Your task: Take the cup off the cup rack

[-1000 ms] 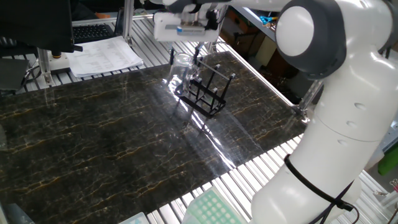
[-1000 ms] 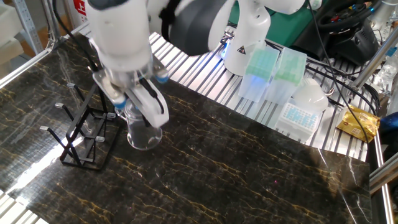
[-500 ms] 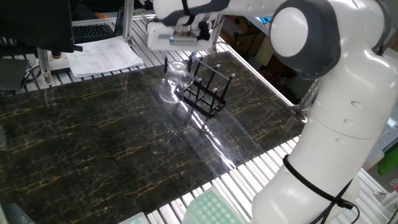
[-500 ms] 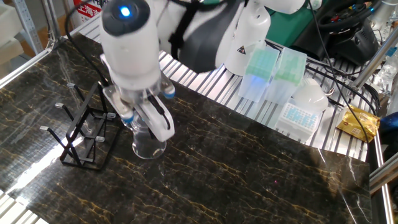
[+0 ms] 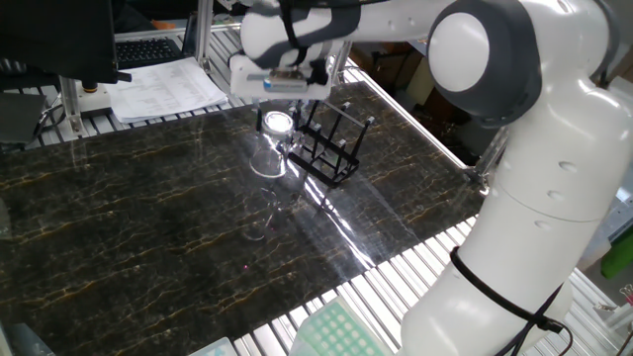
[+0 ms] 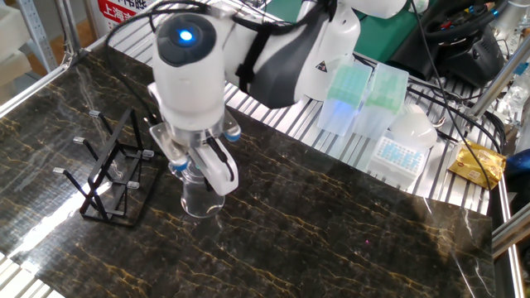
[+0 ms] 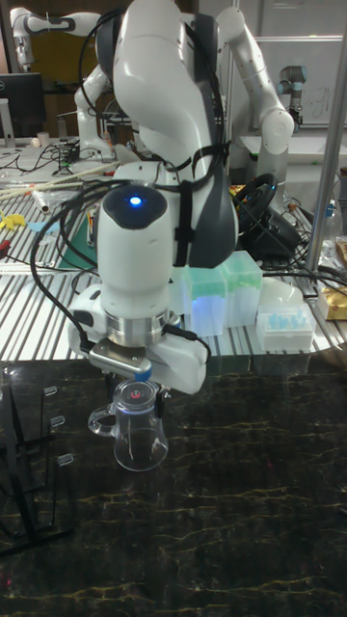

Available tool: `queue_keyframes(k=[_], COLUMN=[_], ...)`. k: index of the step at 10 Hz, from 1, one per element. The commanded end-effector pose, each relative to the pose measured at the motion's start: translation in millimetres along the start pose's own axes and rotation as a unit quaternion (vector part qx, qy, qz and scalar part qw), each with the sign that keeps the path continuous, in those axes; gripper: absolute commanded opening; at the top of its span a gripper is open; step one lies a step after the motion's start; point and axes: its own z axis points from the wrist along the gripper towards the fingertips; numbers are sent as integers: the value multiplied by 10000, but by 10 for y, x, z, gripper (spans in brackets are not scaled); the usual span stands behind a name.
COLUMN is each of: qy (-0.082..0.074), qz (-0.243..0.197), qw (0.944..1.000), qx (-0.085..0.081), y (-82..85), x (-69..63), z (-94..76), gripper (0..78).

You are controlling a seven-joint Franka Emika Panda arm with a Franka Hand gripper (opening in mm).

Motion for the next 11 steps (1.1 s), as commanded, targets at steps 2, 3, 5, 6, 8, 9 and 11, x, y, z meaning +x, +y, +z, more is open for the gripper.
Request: queue_keyframes(k=[2, 3, 5, 6, 8, 9, 11], qy=[-154, -150, -148, -144, -158, -158, -304], qz=[0, 6, 31, 34, 38, 38, 53], qw=[9999, 9999, 9999, 9999, 9999, 9999, 9995], qx=[-35, -32, -24, -33, -40, -40, 61], y=[-6, -13, -21, -24, -13, -13, -4], x=[128, 162, 247, 285, 317, 317, 302], z=[250, 266, 287, 303, 359, 359, 480], gripper=[12, 12, 12, 12, 12, 12, 12])
